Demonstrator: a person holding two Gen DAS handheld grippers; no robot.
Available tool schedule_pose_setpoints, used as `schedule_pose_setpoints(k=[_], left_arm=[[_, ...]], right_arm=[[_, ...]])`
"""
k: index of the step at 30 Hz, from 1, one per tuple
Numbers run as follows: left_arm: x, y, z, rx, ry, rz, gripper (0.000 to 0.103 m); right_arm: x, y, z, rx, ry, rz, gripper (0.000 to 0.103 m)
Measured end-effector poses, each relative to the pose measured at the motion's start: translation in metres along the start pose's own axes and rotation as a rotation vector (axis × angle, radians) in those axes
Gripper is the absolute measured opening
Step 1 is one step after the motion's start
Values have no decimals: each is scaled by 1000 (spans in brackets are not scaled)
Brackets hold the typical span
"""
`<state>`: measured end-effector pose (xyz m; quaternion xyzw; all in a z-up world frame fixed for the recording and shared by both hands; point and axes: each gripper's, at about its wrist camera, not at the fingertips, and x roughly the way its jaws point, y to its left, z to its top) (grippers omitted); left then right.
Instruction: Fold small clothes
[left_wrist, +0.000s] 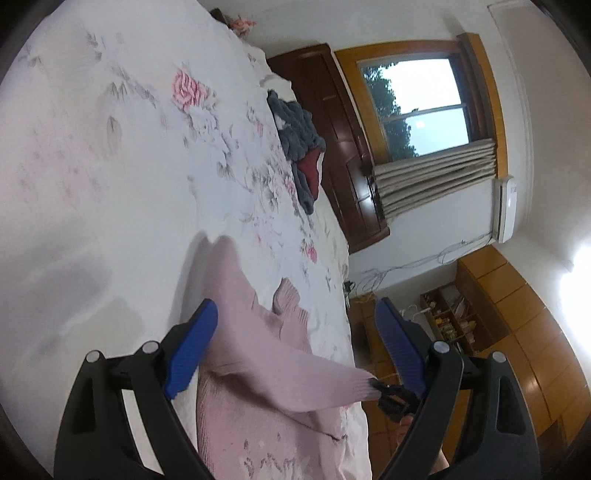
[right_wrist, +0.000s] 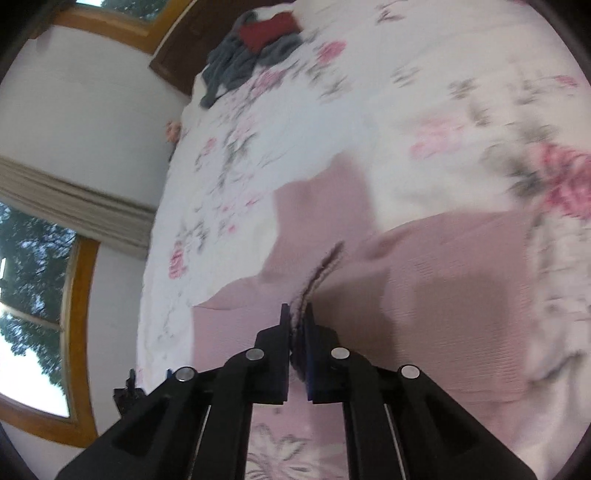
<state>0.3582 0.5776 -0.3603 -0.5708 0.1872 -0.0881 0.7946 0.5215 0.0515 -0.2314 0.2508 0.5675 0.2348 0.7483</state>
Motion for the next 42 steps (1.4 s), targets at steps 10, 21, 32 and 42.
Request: schedule_pose_setpoints(k=[10, 21, 32, 42], left_arm=[[16, 0, -8, 33, 52, 30, 85], [32, 1, -17, 67, 99, 65, 85], [48, -27, -20, 112, 142, 90, 87], [181, 1, -1, 91, 497, 303, 80]], right_arm=[[-11, -86, 3, 108, -19, -79, 6], [3, -147, -10, 198, 3, -96, 6], [-27, -167, -11, 236, -90, -45, 10], [15, -164, -23, 198, 15, 72, 1]])
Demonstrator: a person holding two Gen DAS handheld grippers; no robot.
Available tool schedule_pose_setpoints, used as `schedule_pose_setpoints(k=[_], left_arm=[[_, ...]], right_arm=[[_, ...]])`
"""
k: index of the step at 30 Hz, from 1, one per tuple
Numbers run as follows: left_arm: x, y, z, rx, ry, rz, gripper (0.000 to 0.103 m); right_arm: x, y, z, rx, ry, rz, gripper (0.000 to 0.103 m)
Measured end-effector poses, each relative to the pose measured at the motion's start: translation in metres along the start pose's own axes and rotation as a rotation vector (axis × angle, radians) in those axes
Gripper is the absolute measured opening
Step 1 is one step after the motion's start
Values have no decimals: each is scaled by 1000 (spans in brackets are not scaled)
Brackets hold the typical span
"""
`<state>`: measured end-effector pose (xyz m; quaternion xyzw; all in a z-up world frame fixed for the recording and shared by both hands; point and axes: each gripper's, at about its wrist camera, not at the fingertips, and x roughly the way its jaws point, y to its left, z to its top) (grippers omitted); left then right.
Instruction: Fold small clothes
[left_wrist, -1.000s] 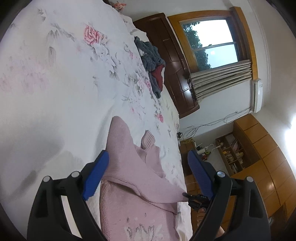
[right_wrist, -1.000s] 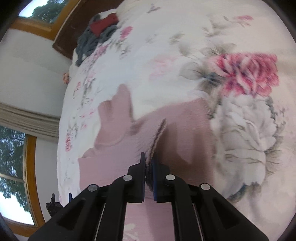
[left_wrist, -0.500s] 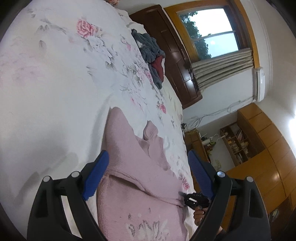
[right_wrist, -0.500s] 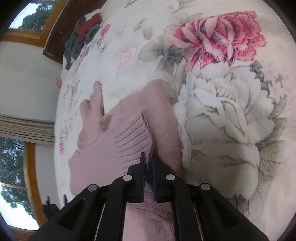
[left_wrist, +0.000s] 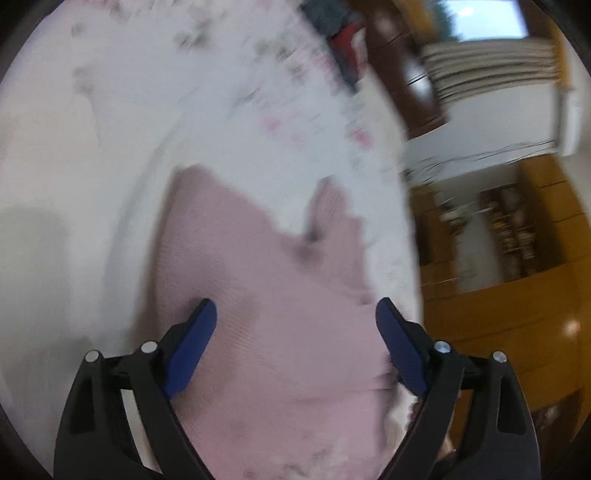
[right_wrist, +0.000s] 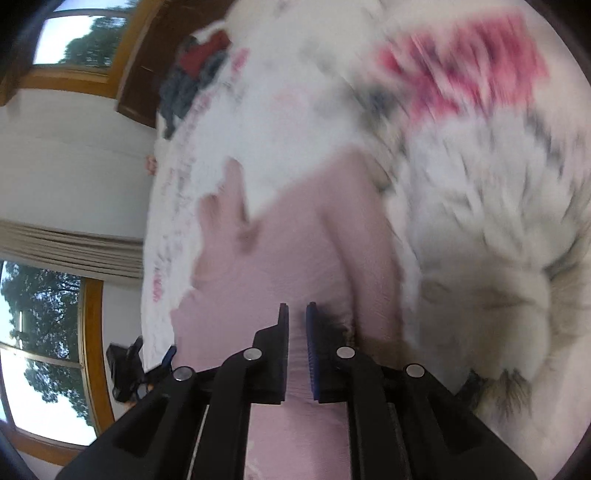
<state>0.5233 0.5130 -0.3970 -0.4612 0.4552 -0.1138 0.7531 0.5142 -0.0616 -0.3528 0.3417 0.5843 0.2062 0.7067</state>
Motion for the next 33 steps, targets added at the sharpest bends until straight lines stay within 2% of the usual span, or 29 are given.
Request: schedule_pose_setpoints(k=[1, 3, 4, 6, 8, 9, 10, 12, 14, 15, 17, 19, 20, 24, 25, 27, 28, 29, 30, 31, 33], left_arm=[[10, 10, 3, -13, 20, 40, 78], [14, 16, 4, -18, 41, 55, 74], [9, 11, 5, -16, 47, 63, 74], [-9, -2, 0, 20, 24, 6, 82], [-21, -12, -12, 65, 43, -51, 82], [-21, -12, -21, 78, 62, -59, 83], [-18, -10, -28, 88, 81, -42, 83], [-4, 9, -38, 96, 122, 50, 76], [-2, 14, -40, 86, 126, 54, 75], [-5, 11, -38, 79, 125, 46, 76], [-14, 1, -31, 71, 110, -13, 77], [-16, -11, -21, 97, 92, -30, 79], [-15, -15, -13, 112, 73, -20, 79], [2, -1, 28, 52, 25, 52, 81], [9, 8, 34, 47, 31, 97, 81], [21, 20, 40, -24, 61, 105, 74], [18, 17, 43, -35, 63, 104, 73], [13, 9, 47, -18, 57, 86, 75], [9, -3, 51, 24, 45, 66, 77], [7, -19, 58, 72, 30, 49, 79], [16, -35, 73, 82, 27, 6, 80]], right_arm=[[2, -5, 0, -7, 5, -10, 0], [-4, -11, 3, 3, -2, 5, 0], [-9, -9, 3, -4, -13, 5, 4], [-24, -2, 1, -27, -26, 35, 7], [-28, 3, -8, -63, 1, 66, 8], [-25, 5, -15, -99, 28, 50, 9], [-21, 4, -19, -115, 45, 28, 8], [-11, -5, -22, -122, 77, -34, 0], [-14, -3, -21, -123, 75, -35, 1], [-19, 3, -20, -131, 62, -20, 8], [-28, 20, -11, -161, 32, 11, 13], [-30, 26, 5, -161, 8, 19, 14], [-28, 26, 15, -144, -2, 24, 14], [-12, 8, 50, -79, -27, 13, 17], [-7, 0, 53, -64, -20, -4, 15], [4, -12, 63, -43, 14, -43, 7], [4, -12, 65, -43, 21, -44, 7], [0, -7, 67, -45, 20, -36, 13], [-5, 5, 71, -65, 10, 9, 19], [-7, 13, 75, -77, 5, 32, 20], [-3, 34, 91, -98, -5, 74, 22]])
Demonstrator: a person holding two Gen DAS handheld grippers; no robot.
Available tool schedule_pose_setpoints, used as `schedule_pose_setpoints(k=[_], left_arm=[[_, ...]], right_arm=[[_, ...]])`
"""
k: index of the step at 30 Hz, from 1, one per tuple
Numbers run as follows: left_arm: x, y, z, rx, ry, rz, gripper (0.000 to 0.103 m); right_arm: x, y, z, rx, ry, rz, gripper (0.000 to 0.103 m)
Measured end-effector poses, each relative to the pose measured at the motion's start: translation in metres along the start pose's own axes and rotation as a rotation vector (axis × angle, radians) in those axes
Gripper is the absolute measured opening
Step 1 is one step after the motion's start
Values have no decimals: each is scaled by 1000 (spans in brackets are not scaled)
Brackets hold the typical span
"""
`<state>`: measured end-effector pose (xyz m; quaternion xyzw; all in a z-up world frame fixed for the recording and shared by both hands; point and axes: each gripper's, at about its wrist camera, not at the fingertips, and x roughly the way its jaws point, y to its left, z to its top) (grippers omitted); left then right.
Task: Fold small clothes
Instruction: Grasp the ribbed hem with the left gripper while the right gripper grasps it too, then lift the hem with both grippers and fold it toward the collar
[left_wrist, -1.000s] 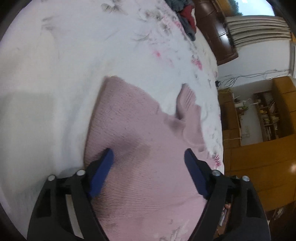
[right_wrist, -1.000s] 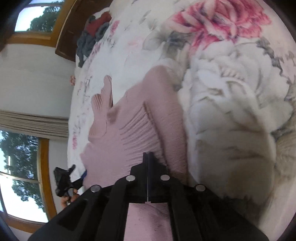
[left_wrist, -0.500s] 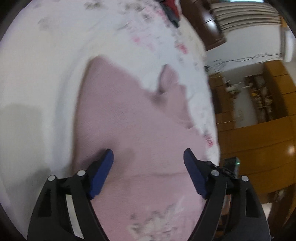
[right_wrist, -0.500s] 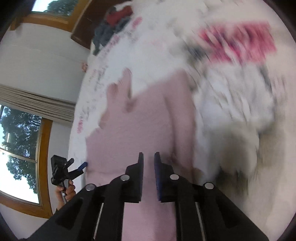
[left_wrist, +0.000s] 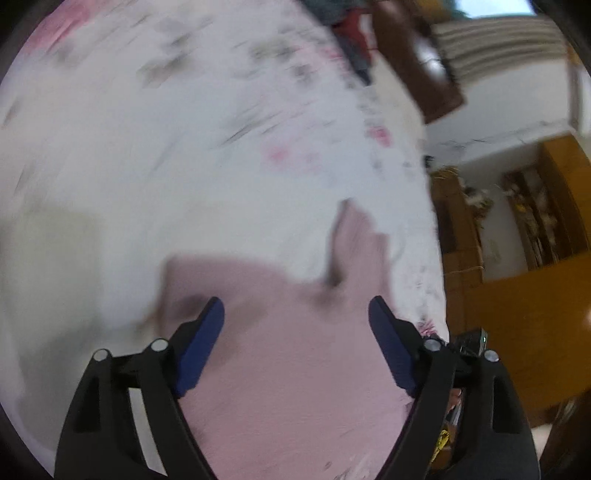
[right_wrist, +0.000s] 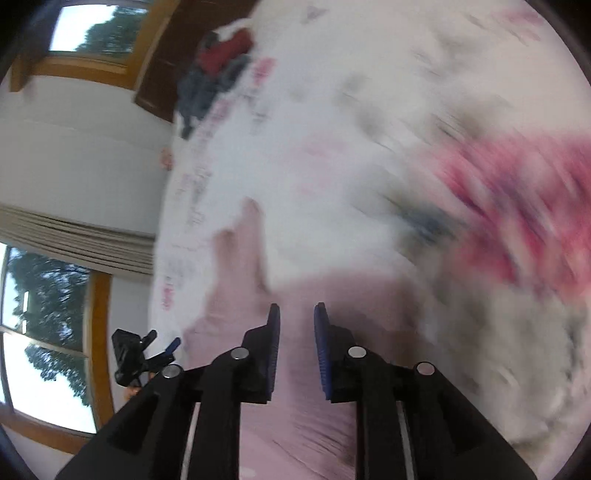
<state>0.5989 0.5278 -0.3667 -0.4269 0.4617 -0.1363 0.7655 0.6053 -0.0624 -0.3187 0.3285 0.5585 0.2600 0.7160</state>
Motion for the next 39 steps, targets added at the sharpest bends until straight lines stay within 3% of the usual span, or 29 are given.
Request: schedule_pose_setpoints(k=[5, 11, 13, 16, 17, 22, 26, 27, 30, 39], left_arm=[[73, -32, 38, 43, 72, 10, 80], [153, -53, 57, 150, 150, 53, 80], [169, -54, 60, 166, 160, 54, 76], [186, -55, 68, 187, 161, 36, 61], [189, -54, 69, 189, 159, 30, 55], [197, -51, 71, 189, 143, 12, 49], [200, -54, 68, 208, 136, 38, 12], [196, -56, 67, 215, 128, 43, 7], [180, -65, 64, 233, 87, 35, 6], [99, -121, 33, 331, 32, -54, 5]], right_arm=[[71, 44, 44, -42, 61, -13, 29], [135, 75, 62, -141, 102, -83, 37], [148, 72, 69, -151, 105, -113, 37], [160, 67, 77, -168, 101, -131, 37], [164, 67, 81, -175, 98, -136, 37], [180, 64, 91, -189, 95, -152, 37], [187, 68, 91, -199, 101, -157, 32], [188, 70, 90, -211, 105, -155, 19], [177, 81, 84, -260, 80, -163, 12], [111, 118, 56, -308, 18, -83, 12]])
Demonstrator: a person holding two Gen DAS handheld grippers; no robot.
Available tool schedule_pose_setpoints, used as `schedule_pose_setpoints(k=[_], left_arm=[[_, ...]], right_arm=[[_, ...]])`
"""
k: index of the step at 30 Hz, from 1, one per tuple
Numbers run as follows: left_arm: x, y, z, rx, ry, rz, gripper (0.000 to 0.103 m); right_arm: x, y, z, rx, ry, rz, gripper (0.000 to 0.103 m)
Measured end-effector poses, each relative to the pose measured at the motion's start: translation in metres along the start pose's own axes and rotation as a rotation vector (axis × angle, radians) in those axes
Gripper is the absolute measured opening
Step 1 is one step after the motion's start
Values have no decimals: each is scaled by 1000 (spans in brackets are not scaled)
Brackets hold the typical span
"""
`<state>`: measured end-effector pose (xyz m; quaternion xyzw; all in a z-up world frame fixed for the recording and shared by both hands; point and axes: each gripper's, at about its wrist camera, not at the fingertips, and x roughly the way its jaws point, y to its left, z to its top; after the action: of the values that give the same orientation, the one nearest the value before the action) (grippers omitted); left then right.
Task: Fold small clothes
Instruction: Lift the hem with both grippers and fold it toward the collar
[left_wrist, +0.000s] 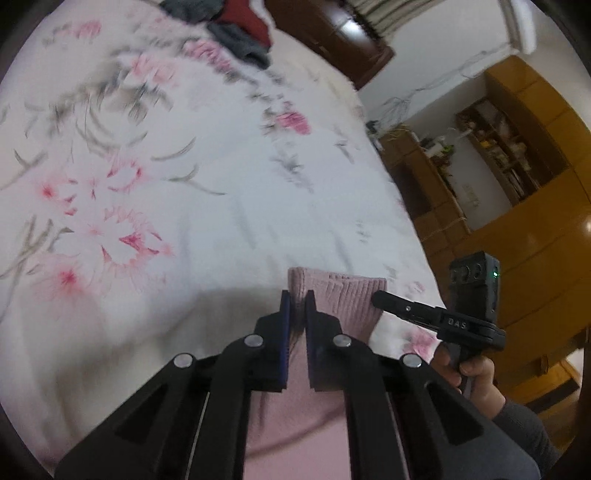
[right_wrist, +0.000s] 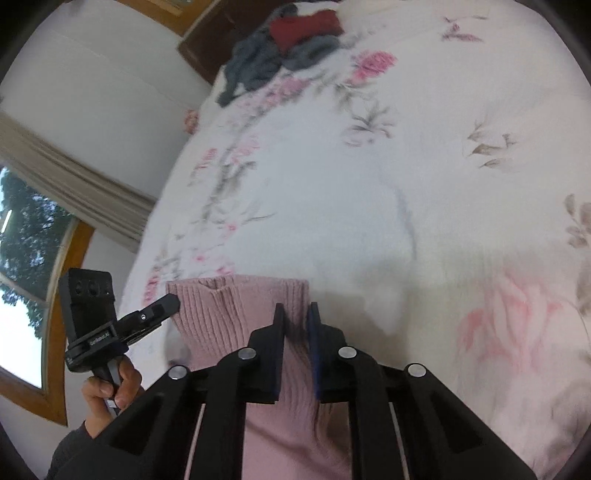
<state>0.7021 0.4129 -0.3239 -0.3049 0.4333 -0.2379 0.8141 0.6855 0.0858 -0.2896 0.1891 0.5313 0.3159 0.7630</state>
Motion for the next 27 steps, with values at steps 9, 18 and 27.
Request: schedule_pose_setpoints(k=[9, 18, 27], left_arm=[[-49, -48, -76, 103, 57, 27, 5], [-62, -9, -199, -87, 201, 70, 20], [-33, 9, -203, -294, 236, 48, 50]], right_arm=[[-69, 54, -81, -98, -14, 11, 12], [-61, 28, -203, -7, 157, -80, 29], [-48, -2, -223, 346, 109, 65, 41]])
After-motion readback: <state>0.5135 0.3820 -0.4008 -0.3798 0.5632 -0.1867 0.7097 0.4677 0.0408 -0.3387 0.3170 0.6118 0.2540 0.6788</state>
